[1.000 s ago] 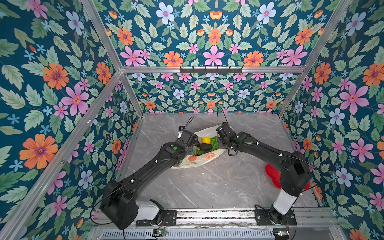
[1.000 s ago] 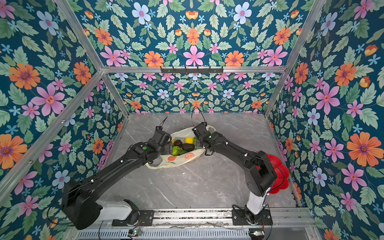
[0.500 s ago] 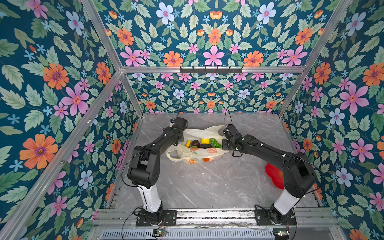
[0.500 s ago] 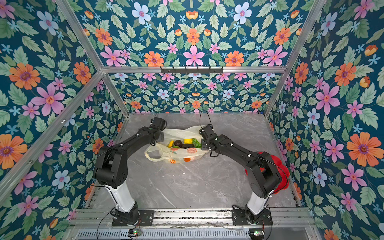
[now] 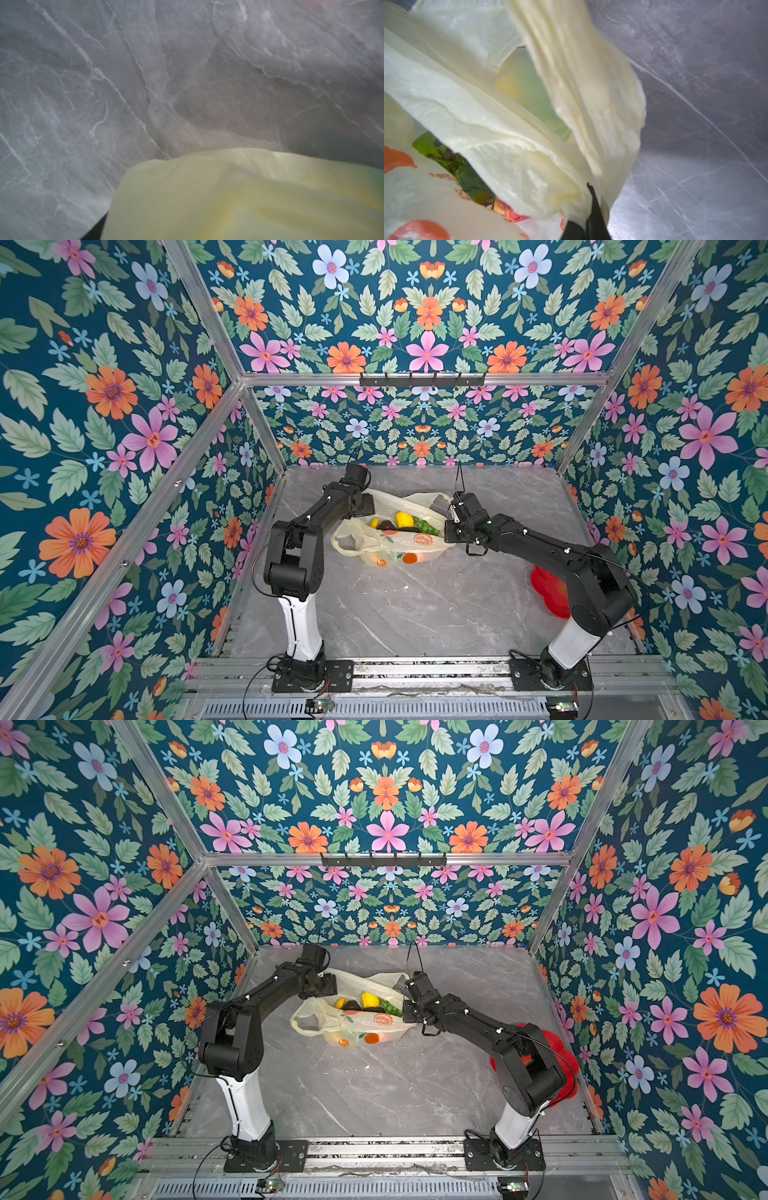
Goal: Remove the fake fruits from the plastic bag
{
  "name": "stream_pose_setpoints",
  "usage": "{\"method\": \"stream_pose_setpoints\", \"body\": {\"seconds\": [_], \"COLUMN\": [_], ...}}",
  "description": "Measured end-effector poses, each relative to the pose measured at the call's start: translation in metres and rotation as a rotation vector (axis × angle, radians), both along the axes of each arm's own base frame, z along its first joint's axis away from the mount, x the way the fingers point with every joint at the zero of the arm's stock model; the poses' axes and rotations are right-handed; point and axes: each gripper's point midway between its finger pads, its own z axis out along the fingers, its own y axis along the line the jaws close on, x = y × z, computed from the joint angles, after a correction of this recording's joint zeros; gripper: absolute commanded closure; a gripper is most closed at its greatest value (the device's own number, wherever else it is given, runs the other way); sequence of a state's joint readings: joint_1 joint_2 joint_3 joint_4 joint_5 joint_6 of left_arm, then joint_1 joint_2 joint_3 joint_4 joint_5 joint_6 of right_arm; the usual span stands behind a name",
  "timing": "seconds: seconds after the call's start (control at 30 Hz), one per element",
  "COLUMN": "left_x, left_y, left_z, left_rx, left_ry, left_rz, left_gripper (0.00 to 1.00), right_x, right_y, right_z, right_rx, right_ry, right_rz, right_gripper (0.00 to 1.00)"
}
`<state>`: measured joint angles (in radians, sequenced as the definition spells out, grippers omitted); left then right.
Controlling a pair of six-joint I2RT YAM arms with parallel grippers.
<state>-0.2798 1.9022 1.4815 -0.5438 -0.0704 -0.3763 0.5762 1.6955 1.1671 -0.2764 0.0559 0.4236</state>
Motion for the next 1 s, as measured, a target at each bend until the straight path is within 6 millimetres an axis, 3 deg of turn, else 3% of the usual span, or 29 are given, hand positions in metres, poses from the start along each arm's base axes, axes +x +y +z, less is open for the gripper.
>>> {"method": "stream_pose_setpoints", "body": {"seconds": [0.13, 0.3, 0.53, 0.63, 0.73, 0.83, 1.0], "left_x": [-0.031, -0.065, -0.065, -0.064, -0.064, -0.07, -0.09], "left_y": [0.006, 0.001, -0.006, -0.01, -0.011, -0.007, 0.006], "left_z": [0.017, 0.005, -0.016, -0.025, -0.03, -0.033, -0.035], "left_rx": [-0.003, -0.053, -0.127, -0.144, -0.157, -0.155, -0.161], "left_ry": [-0.034, -0.032, -0.027, -0.018, -0.014, -0.017, -0.041], "left_rz": [0.048, 0.077, 0.112, 0.109, 0.114, 0.116, 0.122], "left_gripper": [0.04, 0.0, 0.04, 0.21, 0.55, 0.81, 0.98], "right_x": [-0.01, -0.021, -0.027, -0.029, -0.029, -0.019, -0.005], "right_y": [0.013, 0.028, 0.037, 0.036, 0.03, 0.017, -0.012], "right_z": [0.003, 0.006, 0.006, 0.007, 0.018, 0.025, 0.021], "right_rx": [0.005, 0.003, 0.001, 0.003, 0.017, 0.071, 0.181], "right_ry": [-0.008, -0.021, -0.024, -0.025, -0.038, -0.036, 0.027], "right_rz": [0.035, 0.061, 0.085, 0.082, 0.069, 0.021, -0.088], "right_gripper": [1.0, 1.0, 1.0, 1.0, 1.0, 1.0, 1.0]}}
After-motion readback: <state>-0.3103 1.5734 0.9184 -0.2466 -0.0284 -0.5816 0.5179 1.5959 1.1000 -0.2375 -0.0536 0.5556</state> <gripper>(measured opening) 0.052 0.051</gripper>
